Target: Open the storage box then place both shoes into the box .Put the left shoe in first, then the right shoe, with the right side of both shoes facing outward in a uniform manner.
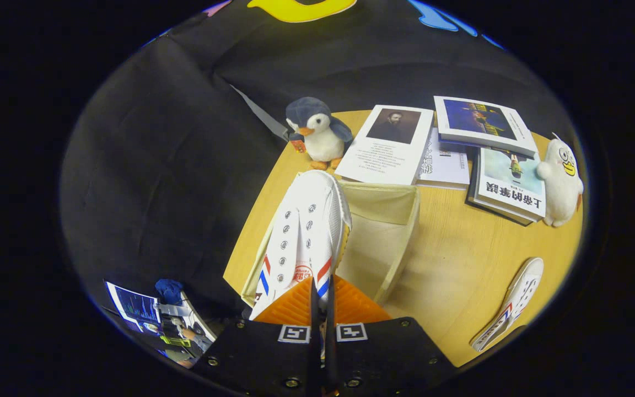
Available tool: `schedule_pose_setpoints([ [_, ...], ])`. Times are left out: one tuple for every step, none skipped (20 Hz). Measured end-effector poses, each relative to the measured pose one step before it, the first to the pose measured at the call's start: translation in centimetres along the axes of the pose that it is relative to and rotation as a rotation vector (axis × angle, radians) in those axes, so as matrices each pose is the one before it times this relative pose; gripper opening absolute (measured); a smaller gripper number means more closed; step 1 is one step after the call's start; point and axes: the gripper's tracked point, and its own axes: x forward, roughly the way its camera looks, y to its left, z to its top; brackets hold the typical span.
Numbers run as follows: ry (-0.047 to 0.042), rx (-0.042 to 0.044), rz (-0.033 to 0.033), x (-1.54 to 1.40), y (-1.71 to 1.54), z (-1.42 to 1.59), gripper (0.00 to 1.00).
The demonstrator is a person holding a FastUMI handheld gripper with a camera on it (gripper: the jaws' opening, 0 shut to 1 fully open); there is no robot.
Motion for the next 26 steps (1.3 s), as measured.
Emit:
schedule_pose_setpoints([
  [0.00777, -0.01237, -0.00839, 0.611, 0.171, 0.058, 0.03],
  [0.00883, -0.01052, -0.00951, 0.471, 0.135, -0.038, 0.03],
  [0.00813, -0.01188, -0.00599, 0.425, 0.181, 0.014, 0.03],
  [0.00589, -0.00817, -0.0032, 0.465, 0.333, -0.029, 0.03],
  [0.00583, -0.00482, -0.00065, 0.372, 0.288, 0.042, 0.03],
  [0.00192, 0.00219, 0.00211, 0.435, 0.299, 0.035, 0.03],
  [0.00084, 0.00388, -0.00077, 0.462, 0.183, 0.073, 0.03],
  [0.00185, -0.00073, -0.01263, 0.482, -0.141, 0.071, 0.03],
  [0.00766, -0.0022, 0.00615, 0.31, 0.135, -0.063, 0.03],
  [-0.00635, 0.00639, 0.04224, 1.54, 0.95, -0.29, 0.27],
  [-0.00482, 0.00823, 0.01892, -0.342, 0.453, 0.252, 0.51],
  [-0.01961, -0.00937, -0.01949, -1.026, -0.267, 0.401, 0.75],
  [-0.0202, -0.02684, -0.02154, -1.18, -0.276, 1.165, 1.0],
  [-0.01935, -0.01379, -0.00164, -0.137, -0.015, 0.28, 0.98],
  [-0.00969, -0.00281, 0.00454, -0.005, 0.013, 0.197, 0.98],
  [-0.00509, 0.00457, 0.00652, -0.35, 0.12, 0.072, 0.98],
  [-0.00933, 0.00526, 0.00447, -0.587, -0.042, 0.378, 0.98],
  [-0.01024, 0.00271, -0.00177, -0.529, -0.277, 0.317, 0.98],
  [-0.01213, 0.00277, -0.00209, -0.522, -0.323, 0.214, 0.98],
  [-0.00812, 0.0019, -0.00249, -0.488, -0.29, 0.118, 0.98],
  [-0.00814, 0.00463, 0.00178, -0.618, -0.301, 0.051, 0.97],
  [-0.00804, 0.00623, 0.00116, -0.662, -0.282, -0.017, 0.98],
  [-0.01015, 0.00494, 0.00182, -0.777, -0.333, 0.053, 0.98],
  [-0.01157, 0.00368, 0.00433, -0.735, -0.385, 0.011, 0.97],
  [-0.01204, 0.00528, 0.00309, -0.73, -0.453, -0.036, 0.97],
  [-0.01829, 0.01267, 0.00552, -0.761, -0.528, -0.086, 0.97],
])
